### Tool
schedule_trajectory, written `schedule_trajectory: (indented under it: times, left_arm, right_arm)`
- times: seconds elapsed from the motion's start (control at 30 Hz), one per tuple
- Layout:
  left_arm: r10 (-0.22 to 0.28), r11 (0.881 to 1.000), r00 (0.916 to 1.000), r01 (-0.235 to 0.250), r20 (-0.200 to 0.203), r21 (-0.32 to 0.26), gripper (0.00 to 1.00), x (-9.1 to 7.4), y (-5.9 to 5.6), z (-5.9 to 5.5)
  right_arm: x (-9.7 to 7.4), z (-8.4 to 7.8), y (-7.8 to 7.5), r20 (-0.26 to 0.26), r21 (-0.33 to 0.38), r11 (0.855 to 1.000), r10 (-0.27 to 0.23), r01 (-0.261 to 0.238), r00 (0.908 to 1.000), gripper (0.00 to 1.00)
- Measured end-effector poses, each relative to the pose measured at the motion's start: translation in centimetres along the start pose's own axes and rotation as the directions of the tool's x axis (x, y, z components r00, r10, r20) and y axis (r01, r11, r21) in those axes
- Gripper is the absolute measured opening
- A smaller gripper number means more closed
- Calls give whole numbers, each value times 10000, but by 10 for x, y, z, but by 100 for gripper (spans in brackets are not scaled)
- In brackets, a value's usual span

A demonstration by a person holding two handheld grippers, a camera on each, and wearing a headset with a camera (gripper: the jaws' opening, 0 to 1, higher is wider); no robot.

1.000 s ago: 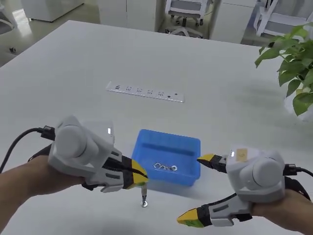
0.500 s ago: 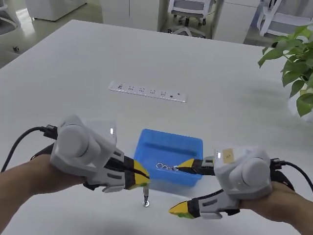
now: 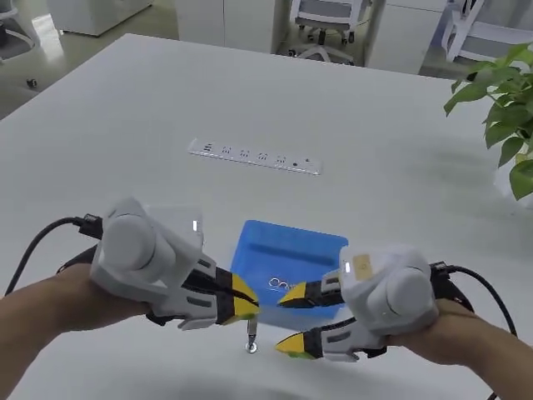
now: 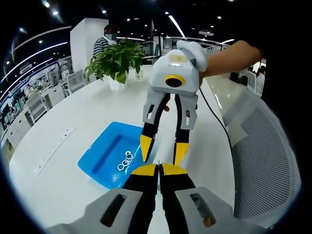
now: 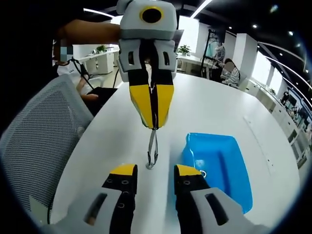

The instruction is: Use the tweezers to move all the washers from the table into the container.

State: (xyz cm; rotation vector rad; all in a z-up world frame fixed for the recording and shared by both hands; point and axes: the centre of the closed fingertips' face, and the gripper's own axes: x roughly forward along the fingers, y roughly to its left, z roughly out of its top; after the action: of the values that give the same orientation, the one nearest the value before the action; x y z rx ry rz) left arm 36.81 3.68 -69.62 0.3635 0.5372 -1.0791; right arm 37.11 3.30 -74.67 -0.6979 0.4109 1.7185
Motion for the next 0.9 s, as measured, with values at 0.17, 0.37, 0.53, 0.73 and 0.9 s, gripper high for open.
schedule_trajectory:
  times: [0.17, 0.37, 0.53, 0.73, 0.9]
  left_arm:
    - [-21, 10000, 10000, 21, 8, -3, 5, 0, 0, 0]
    - [-24, 10000, 10000, 24, 17, -48, 5, 0, 0, 0]
    - [-44, 10000, 10000, 44, 1, -40, 5, 0, -1, 0]
    - [-73, 10000, 10000, 73, -3, -37, 5, 0, -1, 0]
    - [-89, 9999, 10000, 89, -2, -54, 5, 0, 0, -1]
  right_arm:
    - [10, 6, 1, 51, -237, 9992, 338, -337, 9994, 27]
    - [19, 8, 3, -21, -458, 9965, 703, -703, 9975, 23]
    - [25, 8, 5, -103, -690, 9936, 895, -900, 9959, 18]
    - [30, 6, 4, -199, -897, 9910, 979, -993, 9950, 14]
    - [33, 4, 7, -309, -1019, 9871, 1212, -1238, 9921, 12]
